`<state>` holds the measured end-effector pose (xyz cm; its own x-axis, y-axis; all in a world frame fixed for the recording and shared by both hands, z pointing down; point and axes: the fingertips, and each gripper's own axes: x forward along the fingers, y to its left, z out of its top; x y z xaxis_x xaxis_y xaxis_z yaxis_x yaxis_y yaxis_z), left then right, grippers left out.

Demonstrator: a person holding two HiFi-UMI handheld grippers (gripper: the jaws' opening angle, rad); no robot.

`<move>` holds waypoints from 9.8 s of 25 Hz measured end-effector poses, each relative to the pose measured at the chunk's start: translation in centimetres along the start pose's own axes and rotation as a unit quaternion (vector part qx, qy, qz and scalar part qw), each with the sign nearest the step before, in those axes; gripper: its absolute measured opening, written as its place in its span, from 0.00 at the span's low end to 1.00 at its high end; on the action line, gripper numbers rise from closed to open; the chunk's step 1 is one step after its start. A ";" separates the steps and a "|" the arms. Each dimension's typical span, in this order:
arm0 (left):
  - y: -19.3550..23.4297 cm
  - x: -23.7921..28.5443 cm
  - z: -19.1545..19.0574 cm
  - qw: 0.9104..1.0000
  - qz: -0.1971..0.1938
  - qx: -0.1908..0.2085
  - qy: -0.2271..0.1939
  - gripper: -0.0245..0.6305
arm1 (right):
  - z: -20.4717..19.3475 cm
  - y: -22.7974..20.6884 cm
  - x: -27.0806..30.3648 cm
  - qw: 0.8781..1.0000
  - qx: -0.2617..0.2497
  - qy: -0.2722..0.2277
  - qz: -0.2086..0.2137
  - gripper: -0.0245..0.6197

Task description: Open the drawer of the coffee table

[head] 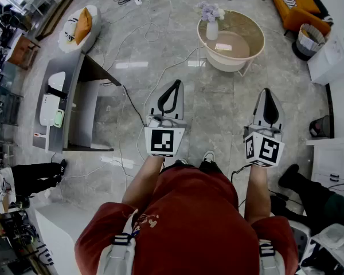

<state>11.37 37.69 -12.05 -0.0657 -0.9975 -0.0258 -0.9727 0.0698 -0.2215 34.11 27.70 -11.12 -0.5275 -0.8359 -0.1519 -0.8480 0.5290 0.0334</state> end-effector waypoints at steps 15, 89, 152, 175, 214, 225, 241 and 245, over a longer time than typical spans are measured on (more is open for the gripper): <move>-5.0 2.9 0.4 1.000 0.001 0.007 0.005 0.06 | -1.3 -4.8 0.5 1.000 0.025 -0.004 0.005 0.07; 7.5 47.6 -54.4 0.972 -0.231 -0.035 -0.012 0.06 | -56.7 6.7 37.8 0.982 0.010 0.157 -0.105 0.07; -5.2 50.4 -93.2 0.968 -0.245 -0.059 0.017 0.06 | -106.9 -1.9 44.7 0.781 0.616 -0.102 -0.017 0.48; -2.1 47.8 -93.5 0.974 -0.214 -0.070 0.028 0.06 | -103.8 6.6 31.9 0.797 0.603 -0.022 -0.012 0.46; -2.3 45.4 -94.1 0.971 -0.231 -0.060 0.027 0.06 | -101.4 7.2 24.9 0.953 0.079 0.189 -0.221 0.19; 1.4 46.4 -86.4 0.966 -0.253 -0.030 0.048 0.06 | -91.1 5.6 25.0 0.951 0.037 0.222 -0.214 0.07; 13.7 48.1 -48.4 0.975 -0.209 -0.045 0.069 0.06 | -52.2 4.7 37.7 0.957 0.059 0.204 -0.197 0.07; 15.3 47.9 -39.3 0.970 -0.212 -0.039 0.113 0.06 | -41.2 3.3 41.5 0.966 0.058 0.169 -0.190 0.07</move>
<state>-15.45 -9.42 21.62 0.3057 -0.9138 0.2673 -0.9360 -0.3399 -0.0918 7.22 -11.29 23.34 -0.1832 -0.9627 0.1992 -0.9824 0.1715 -0.0746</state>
